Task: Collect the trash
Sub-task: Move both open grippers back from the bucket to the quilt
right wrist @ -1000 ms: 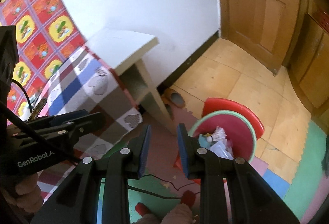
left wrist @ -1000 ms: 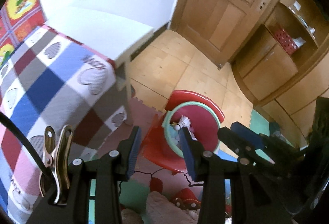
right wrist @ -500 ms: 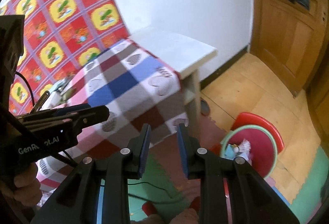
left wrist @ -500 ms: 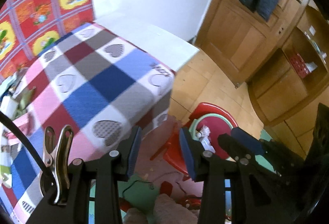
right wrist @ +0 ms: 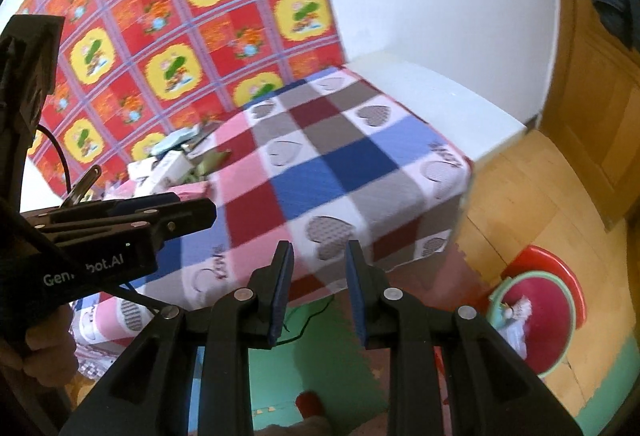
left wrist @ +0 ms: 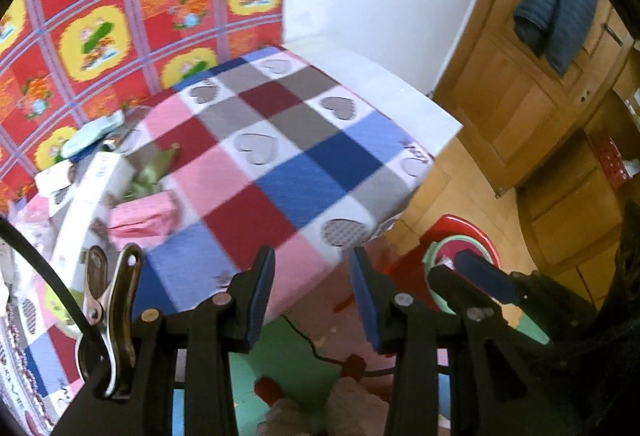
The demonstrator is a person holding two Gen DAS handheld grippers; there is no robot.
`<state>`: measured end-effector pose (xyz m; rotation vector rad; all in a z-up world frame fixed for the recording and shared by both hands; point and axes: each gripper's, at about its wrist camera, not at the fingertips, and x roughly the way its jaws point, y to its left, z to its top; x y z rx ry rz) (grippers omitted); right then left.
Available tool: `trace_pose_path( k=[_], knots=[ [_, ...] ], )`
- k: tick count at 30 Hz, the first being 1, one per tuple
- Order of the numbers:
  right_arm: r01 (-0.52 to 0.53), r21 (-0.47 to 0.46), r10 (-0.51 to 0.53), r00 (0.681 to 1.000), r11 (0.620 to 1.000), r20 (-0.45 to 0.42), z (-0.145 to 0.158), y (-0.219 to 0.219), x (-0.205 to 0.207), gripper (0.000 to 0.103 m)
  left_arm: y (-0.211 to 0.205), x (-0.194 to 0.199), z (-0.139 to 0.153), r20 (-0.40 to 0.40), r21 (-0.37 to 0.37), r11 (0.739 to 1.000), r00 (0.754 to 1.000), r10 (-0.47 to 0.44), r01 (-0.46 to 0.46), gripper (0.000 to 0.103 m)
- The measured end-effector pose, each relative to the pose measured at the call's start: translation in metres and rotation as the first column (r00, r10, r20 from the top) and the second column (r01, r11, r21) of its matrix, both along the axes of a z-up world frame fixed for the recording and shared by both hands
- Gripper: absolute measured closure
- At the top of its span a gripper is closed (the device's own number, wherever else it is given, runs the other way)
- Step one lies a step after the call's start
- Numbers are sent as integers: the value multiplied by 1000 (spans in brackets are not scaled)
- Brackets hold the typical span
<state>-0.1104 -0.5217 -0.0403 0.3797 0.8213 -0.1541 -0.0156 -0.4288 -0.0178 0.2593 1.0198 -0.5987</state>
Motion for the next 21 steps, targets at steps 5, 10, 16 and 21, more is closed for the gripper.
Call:
trace_pose_path(
  k=[5,10,16,21],
  knots=[
    [-38,-5,38,999,999,10,6,28,16,76,33,14,5,5,-2,999,999,34,-34,63],
    [-73,0,73,997,997,19,10,51,32,76,66,26,11,12,7,998,998,60,-60,63],
    [-120,-9,120,992,993,41,19,81,55,72,110,43,21,24,0,993,993,114,-114,63],
    [-185,-18,186,981,983,56,28,102,79,72,148,58,33,42,-3,981,980,195,-195,62]
  ],
)
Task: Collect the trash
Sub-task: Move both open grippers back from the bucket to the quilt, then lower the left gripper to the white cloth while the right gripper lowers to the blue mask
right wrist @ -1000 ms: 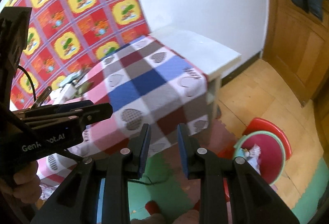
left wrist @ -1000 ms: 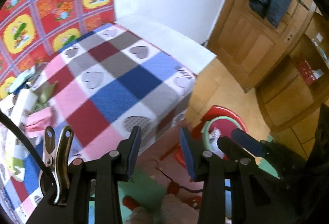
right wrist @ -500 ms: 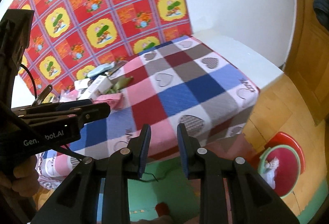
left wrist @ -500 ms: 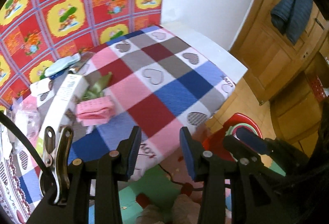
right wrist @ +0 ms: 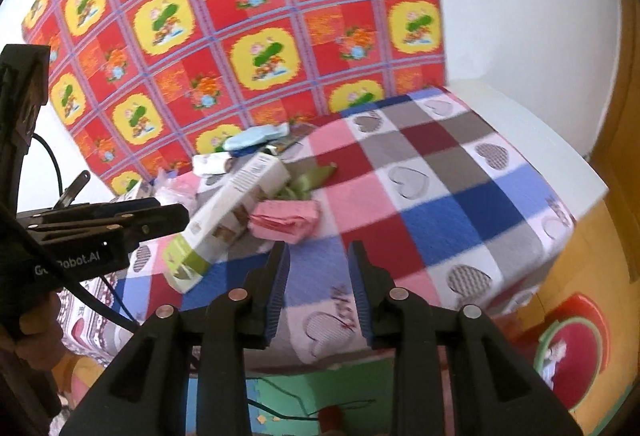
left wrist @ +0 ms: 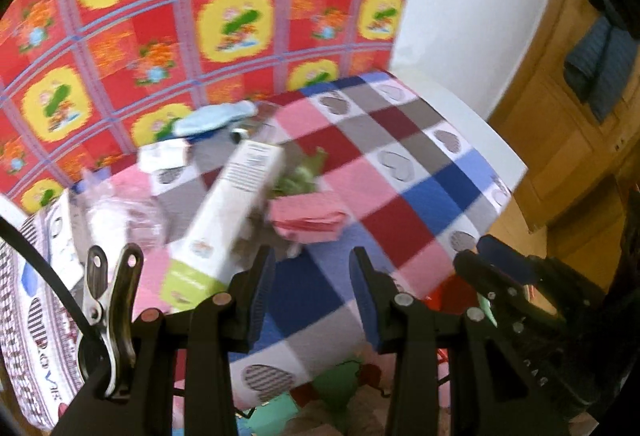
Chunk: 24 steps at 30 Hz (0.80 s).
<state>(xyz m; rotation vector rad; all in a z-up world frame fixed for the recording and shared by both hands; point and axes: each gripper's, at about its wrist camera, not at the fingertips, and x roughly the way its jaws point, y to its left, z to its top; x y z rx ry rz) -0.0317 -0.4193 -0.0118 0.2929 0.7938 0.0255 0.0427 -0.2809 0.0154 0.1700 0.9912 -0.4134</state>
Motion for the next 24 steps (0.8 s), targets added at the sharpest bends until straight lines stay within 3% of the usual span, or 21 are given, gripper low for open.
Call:
trace_pose_path(
  k=[7,15,24],
  knots=[
    [-95,14,94,995,995,24,13,18,37,71,42,28,13,2,-8,994,994,110,-110,62],
    [-207,24,206,977,978,48,21,29,99,71,75,75,27,22,-4,970,970,243,-243,62],
    [-295,30,294,955,955,36,18,30,166,71,90,139,14,0,-20,935,935,355,-355,56]
  ],
)
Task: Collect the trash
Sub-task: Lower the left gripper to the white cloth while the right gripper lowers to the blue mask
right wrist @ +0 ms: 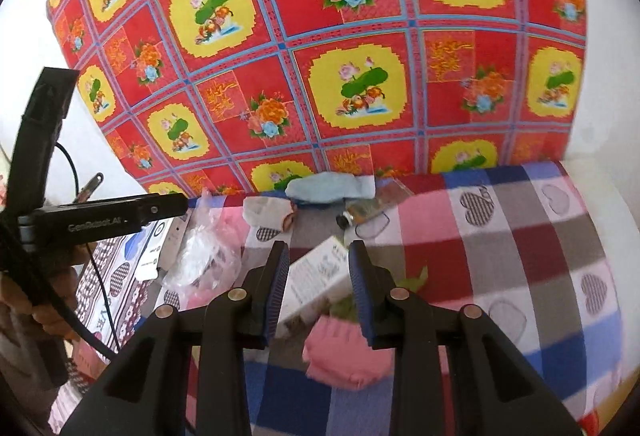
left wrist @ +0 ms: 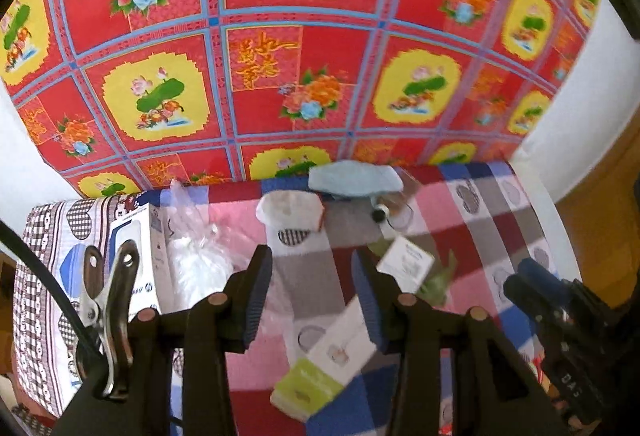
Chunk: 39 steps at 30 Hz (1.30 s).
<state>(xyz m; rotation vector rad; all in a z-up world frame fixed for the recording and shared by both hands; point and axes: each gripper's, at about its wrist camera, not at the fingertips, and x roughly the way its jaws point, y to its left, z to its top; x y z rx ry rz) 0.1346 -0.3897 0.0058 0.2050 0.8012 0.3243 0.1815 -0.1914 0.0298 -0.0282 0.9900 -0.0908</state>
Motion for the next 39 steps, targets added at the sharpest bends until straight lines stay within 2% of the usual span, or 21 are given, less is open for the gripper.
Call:
trace_pose_path(
  k=[5,17,20,25,30,39],
  knots=[
    [-33,2,33,999,999,-25,-12,-4,30,71,6,33,-22,-29,-41,998,998,55,-57,49],
    [-102,29,105,990,994,-91,-52,-7,91,70,6,94,-92,-135,-56,986,980,145,-154,48],
    [-125,35,128,987,991,-102,-60,-3,105,62,7,105,-106,-150,-48,984,976,160,-169,44],
    [-178,20,179,977,984,-113,-74,7,126,59,8,120,-126,-166,-15,978,965,204,-209,40],
    [-204,16,204,967,979,-152,-94,15,151,44,8,126,-140,-167,-1,973,959,228,-232,39],
    [-203,10,202,962,979,-185,-117,17,187,42,12,135,-156,-180,-11,962,947,267,-274,34]
  ],
)
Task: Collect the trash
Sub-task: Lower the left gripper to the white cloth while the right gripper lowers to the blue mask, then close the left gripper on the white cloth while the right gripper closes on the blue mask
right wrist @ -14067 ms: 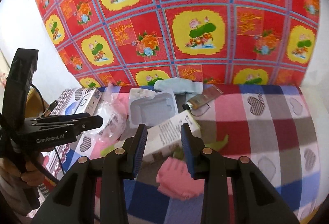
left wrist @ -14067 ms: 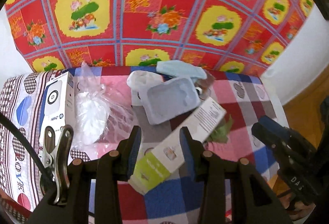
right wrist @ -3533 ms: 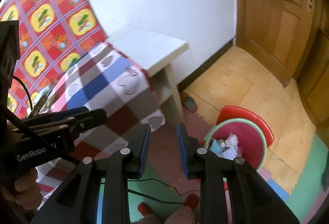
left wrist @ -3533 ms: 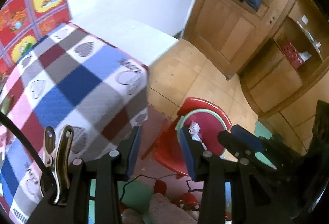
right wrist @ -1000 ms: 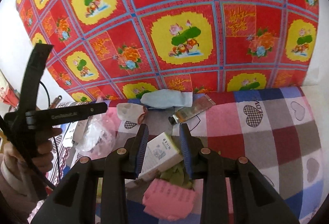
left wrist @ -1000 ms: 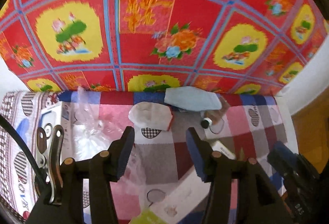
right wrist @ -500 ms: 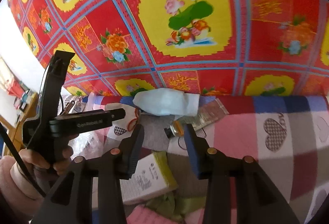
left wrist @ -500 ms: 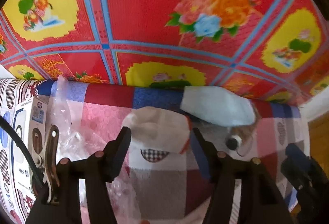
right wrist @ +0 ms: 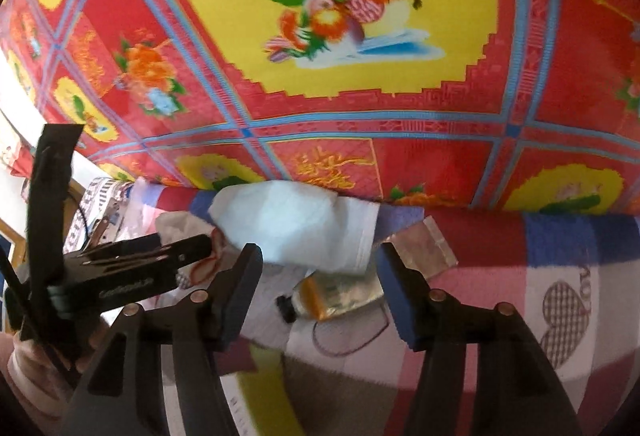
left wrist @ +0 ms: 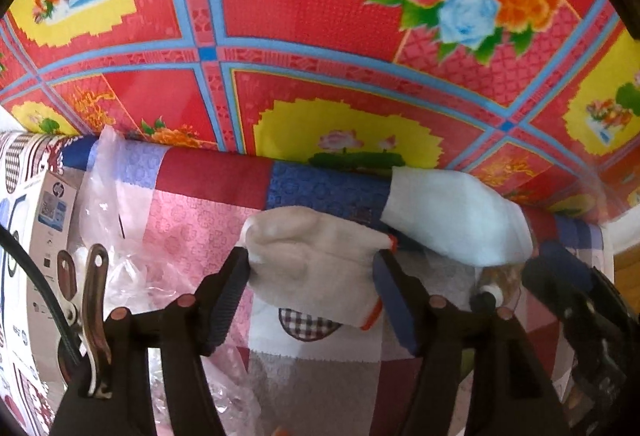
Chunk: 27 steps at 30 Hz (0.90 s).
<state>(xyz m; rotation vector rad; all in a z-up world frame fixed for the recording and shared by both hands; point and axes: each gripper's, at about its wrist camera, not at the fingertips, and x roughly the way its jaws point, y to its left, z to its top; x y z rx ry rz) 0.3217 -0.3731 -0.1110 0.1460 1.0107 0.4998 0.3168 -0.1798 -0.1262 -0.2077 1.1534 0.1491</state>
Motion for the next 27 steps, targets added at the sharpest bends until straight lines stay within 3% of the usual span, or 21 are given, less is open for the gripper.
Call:
trace_pose_path(
  k=[12,16,23,27],
  knots=[
    [-48,-22,47,998,999,-29,-19,19,19,43,2,9,-10,32,7,998,998,56,-57,28],
    [-48,-29,47,998,998,-29,-20,23,20,59,-3,10,-11,44,27,998,998,54,-55,29],
    [-43,-23,42,999,999,-24,-23,27,17,86,-10,2,-5,60,31,998,997,51,-53,48],
    [-39,-17,39,999,999,5,-16,27,12,92,-4,0,0,60,-6,999,997,48,-48,65]
  ],
)
